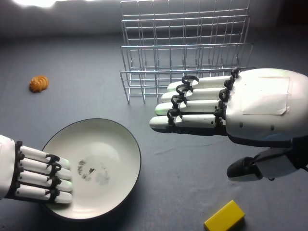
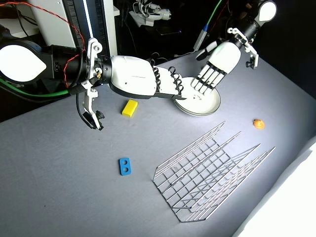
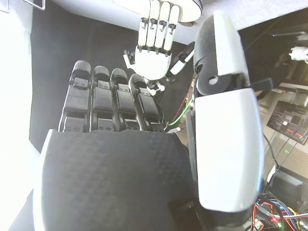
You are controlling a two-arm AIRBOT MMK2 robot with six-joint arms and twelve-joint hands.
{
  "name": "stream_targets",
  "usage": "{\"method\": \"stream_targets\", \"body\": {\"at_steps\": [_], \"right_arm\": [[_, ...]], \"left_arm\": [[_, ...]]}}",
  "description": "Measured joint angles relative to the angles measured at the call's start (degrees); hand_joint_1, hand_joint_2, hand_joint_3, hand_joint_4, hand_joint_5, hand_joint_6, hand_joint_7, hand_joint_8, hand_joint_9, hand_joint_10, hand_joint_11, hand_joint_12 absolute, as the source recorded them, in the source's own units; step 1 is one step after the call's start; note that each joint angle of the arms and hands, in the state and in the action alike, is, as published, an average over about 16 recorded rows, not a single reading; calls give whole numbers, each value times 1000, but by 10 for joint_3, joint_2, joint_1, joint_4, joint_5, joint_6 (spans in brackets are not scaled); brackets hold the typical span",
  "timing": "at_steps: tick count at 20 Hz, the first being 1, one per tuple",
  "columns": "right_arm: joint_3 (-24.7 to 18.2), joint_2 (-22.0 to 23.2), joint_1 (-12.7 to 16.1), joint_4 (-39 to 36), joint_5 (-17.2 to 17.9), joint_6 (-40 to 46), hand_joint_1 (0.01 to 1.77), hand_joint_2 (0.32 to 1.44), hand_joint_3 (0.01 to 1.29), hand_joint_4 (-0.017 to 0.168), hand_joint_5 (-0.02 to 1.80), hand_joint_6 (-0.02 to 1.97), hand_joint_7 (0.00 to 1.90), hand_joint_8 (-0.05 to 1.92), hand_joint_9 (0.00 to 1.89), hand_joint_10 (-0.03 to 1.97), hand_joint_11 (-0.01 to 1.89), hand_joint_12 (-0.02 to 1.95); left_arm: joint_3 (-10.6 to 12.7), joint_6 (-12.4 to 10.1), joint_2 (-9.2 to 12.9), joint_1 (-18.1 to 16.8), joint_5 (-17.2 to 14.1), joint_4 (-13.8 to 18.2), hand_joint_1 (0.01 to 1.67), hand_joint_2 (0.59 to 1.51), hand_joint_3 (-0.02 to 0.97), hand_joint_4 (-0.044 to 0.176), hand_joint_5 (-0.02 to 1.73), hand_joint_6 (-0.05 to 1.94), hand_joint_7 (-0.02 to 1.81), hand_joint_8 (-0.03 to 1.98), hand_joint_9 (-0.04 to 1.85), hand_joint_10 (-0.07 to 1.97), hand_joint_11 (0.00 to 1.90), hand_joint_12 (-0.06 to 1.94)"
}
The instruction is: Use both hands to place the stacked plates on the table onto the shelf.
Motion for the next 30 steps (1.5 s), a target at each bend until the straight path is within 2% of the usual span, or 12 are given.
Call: {"method": "stream_targets", "body": {"at_steps": [4, 10, 17, 24, 30], "right_arm": [[0, 0, 0, 0, 0, 0, 1067, 1022, 22, 4, 21, 19, 20, 14, 21, 5, 27, 41], [3, -7, -2, 0, 1, -12, 1060, 1026, 22, 4, 21, 19, 20, 14, 22, 5, 25, 103], [27, -47, -7, 9, -1, -63, 1067, 1022, 22, 4, 22, 18, 20, 14, 21, 5, 19, 185], [59, -110, -8, 23, -13, -139, 1072, 1017, 23, 4, 21, 18, 21, 14, 20, 5, 14, 225], [83, -155, -1, 34, -31, -190, 1083, 1020, 23, 4, 24, 18, 22, 13, 24, 5, 14, 287]], "left_arm": [[-25, -2, 1, 15, 19, -37, 21, 1138, 6, -9, -7, -18, -8, -15, -10, -6, 17, -4], [-55, 0, -2, 29, 45, -97, 21, 1141, 6, -7, -3, -10, -10, -18, -14, -15, 17, -19], [-86, 3, -17, 33, 70, -166, 21, 1146, 6, -4, 5, -8, -10, -21, -15, -22, 16, -28], [-101, 4, -31, 32, 86, -210, 21, 1148, 7, -3, 8, -10, -10, -22, -16, -25, 15, -31], [-107, 5, -35, 29, 95, -226, 21, 1149, 7, -3, 8, -6, -11, -23, -15, -26, 15, -31]]}}
